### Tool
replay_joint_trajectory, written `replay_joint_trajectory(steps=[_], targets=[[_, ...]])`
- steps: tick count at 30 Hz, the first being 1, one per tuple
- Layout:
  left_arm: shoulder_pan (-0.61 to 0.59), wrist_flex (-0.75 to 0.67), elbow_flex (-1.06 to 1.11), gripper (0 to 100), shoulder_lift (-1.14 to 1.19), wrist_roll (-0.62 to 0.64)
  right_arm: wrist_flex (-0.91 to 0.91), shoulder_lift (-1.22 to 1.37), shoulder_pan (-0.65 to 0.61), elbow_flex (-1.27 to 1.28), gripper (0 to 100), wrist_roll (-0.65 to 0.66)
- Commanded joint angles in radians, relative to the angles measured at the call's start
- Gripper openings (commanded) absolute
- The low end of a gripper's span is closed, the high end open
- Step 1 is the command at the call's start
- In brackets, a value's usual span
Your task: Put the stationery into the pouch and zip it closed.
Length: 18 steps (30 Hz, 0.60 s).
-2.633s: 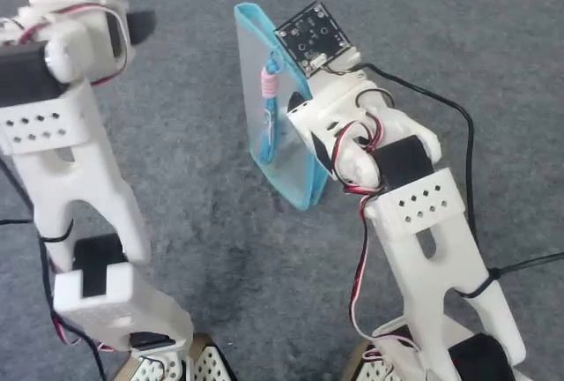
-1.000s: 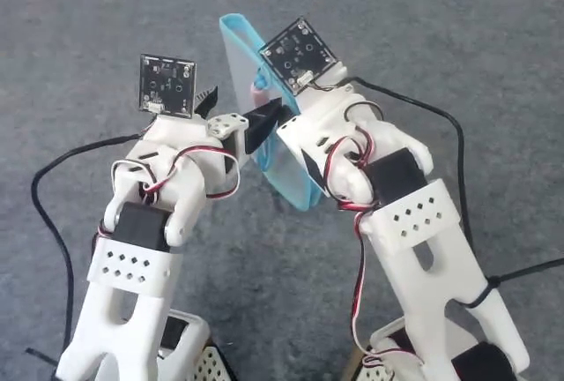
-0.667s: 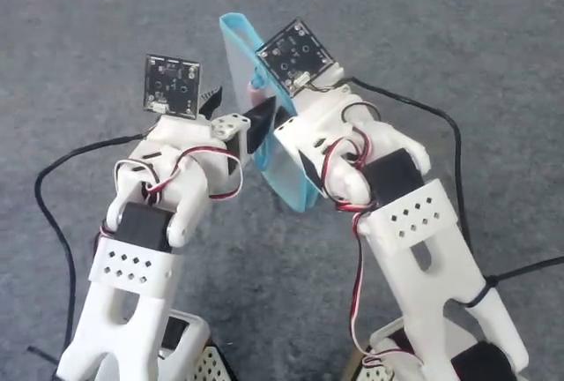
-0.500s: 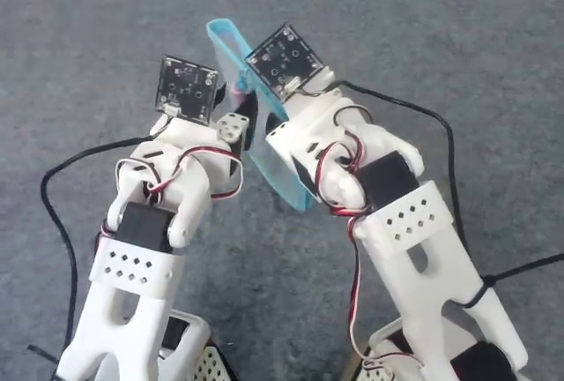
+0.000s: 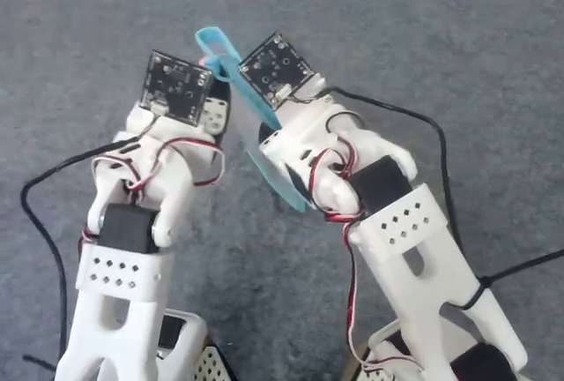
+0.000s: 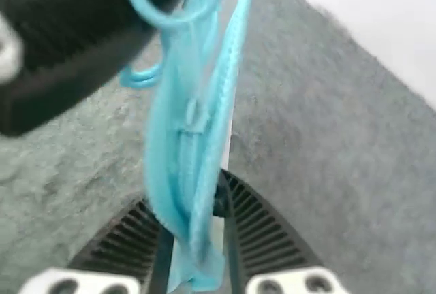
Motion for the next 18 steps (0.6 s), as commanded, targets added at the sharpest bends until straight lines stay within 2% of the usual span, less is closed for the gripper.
replay_joint_trajectory(steps=[1,4,12,18], targets=[[-0.086,-0.023,-0.108,1,0.003,-0.043,0.010,0.044,-0.001,0.068,0.6,0.005],[-0.109,-0.029,-0.133,1,0.049,-0.077,0.013,0.044,-0.001,0.069,0.6,0.005],[-0.199,-0.163,-0.142,1,0.210,-0.103,0.019,0.044,0.001,0.071,0.6,0.006],[-0.250,-0.262,-0.145,1,0.308,-0.103,0.021,0.044,0.058,0.075,0.6,0.028]])
